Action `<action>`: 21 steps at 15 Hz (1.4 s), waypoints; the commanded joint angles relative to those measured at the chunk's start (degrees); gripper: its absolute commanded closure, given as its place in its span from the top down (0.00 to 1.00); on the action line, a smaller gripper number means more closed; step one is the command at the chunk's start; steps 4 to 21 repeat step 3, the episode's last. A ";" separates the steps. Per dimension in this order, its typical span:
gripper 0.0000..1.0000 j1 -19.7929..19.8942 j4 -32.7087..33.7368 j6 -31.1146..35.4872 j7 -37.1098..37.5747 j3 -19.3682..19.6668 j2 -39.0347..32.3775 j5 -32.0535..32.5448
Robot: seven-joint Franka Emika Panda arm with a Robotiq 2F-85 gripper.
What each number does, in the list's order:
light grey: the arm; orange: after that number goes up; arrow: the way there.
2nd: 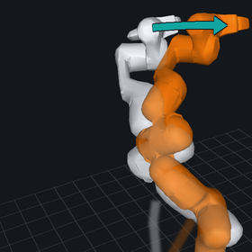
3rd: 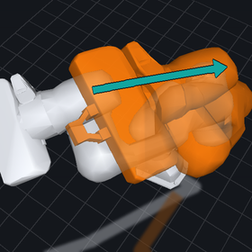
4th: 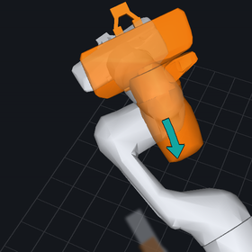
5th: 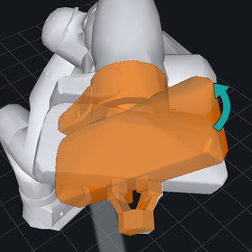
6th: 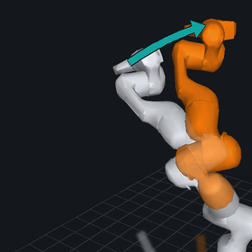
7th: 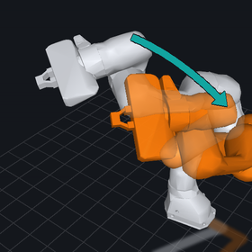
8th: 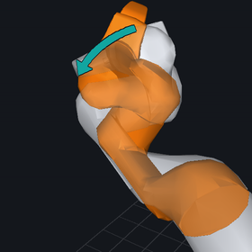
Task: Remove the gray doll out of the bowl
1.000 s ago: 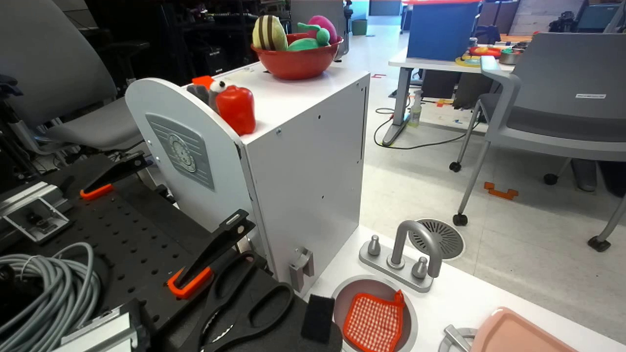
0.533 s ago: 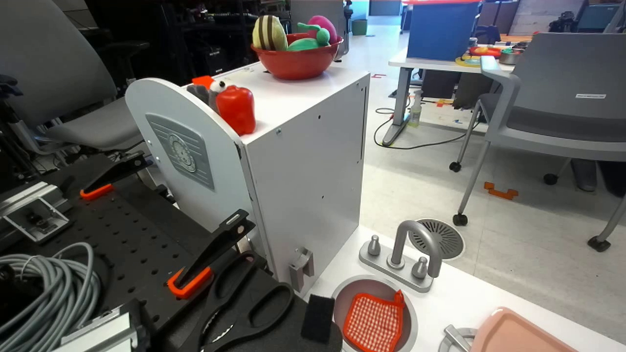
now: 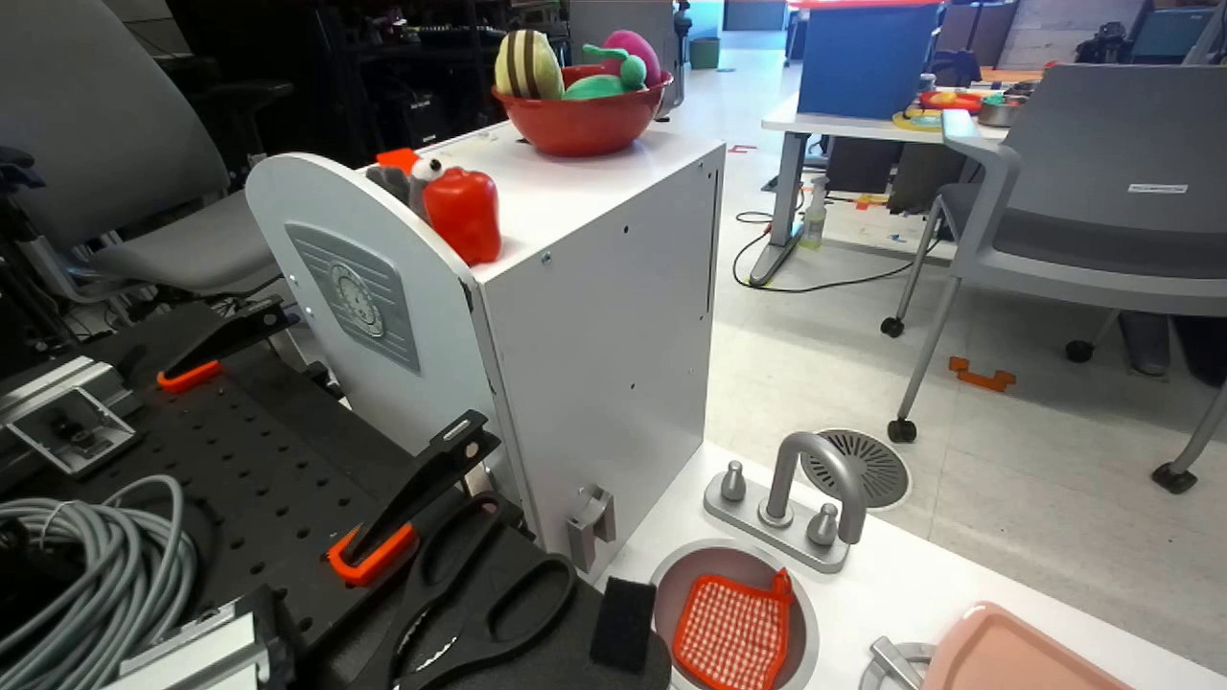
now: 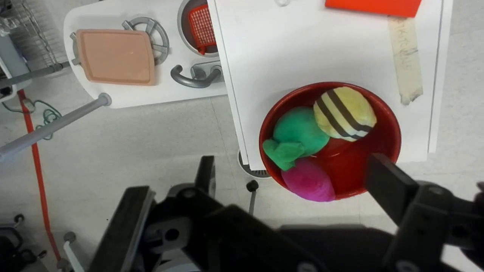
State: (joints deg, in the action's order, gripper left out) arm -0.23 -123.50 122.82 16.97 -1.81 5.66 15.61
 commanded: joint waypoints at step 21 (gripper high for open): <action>1.00 0.16 -0.04 0.30 -0.24 -0.10 -0.01 -0.05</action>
